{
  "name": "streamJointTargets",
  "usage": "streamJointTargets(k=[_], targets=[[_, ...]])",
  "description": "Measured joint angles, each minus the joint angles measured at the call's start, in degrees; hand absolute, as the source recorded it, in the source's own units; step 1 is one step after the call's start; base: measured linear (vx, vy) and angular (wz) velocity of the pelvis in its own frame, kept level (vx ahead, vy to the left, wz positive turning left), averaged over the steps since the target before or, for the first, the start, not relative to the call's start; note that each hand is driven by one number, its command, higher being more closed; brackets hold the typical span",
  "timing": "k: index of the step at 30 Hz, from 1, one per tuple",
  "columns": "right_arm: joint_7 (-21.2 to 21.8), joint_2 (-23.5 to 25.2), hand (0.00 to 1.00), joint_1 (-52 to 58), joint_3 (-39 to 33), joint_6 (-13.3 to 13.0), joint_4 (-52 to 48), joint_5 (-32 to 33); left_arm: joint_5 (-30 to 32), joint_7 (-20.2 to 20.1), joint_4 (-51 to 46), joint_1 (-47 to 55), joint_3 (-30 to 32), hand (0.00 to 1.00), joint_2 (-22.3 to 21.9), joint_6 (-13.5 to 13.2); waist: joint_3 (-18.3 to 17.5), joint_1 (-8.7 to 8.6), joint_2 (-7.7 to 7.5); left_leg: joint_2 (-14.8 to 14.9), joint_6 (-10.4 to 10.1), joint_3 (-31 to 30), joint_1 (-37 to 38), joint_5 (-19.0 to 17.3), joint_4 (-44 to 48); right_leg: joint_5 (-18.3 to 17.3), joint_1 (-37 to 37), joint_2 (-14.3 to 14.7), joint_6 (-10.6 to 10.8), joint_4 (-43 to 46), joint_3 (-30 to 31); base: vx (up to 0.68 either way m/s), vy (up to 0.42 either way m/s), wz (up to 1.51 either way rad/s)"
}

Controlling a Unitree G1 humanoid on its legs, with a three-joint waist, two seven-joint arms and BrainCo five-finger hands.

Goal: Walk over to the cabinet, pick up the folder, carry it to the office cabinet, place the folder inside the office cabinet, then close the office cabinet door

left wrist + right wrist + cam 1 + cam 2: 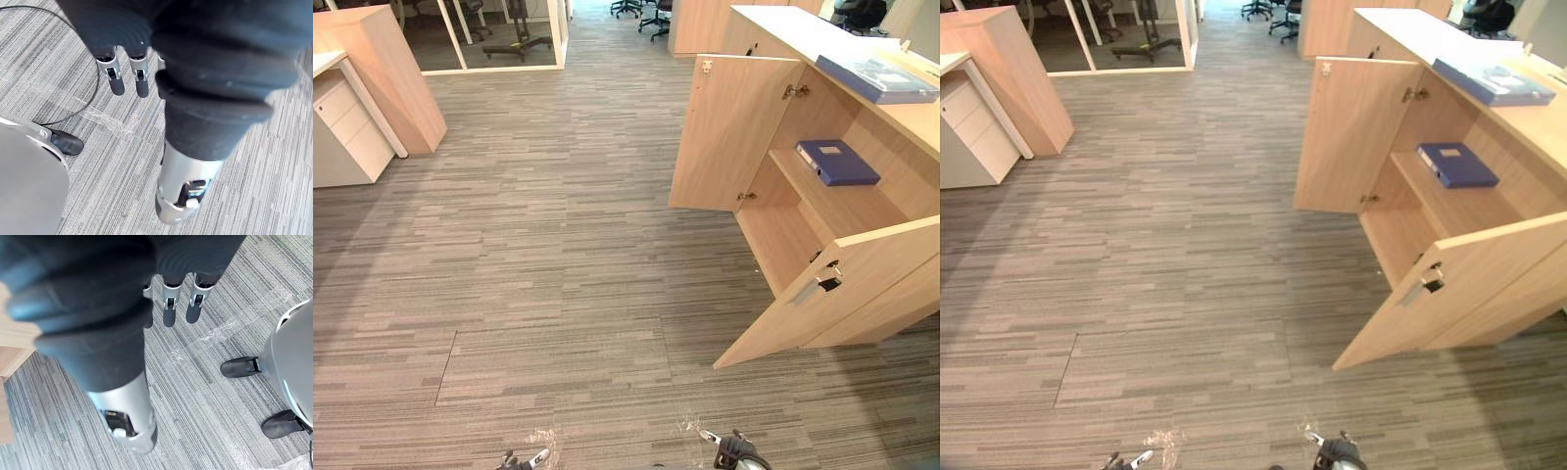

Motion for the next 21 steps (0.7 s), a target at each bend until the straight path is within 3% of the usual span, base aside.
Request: streamJointTargets(k=[21], targets=[[0.0,-1.1,0.0,-2.3,2.4,0.0,3.2,-4.5,4.5,0.6,0.0,-0.6,-4.9,0.0,2.5,-0.5,2.0,-0.04,-0.89,-1.0,0.6,-1.7,0.0,0.4,-0.1,0.0,0.6,-0.9,0.0,0.0,-1.5,-0.01,0.01,0.04]])
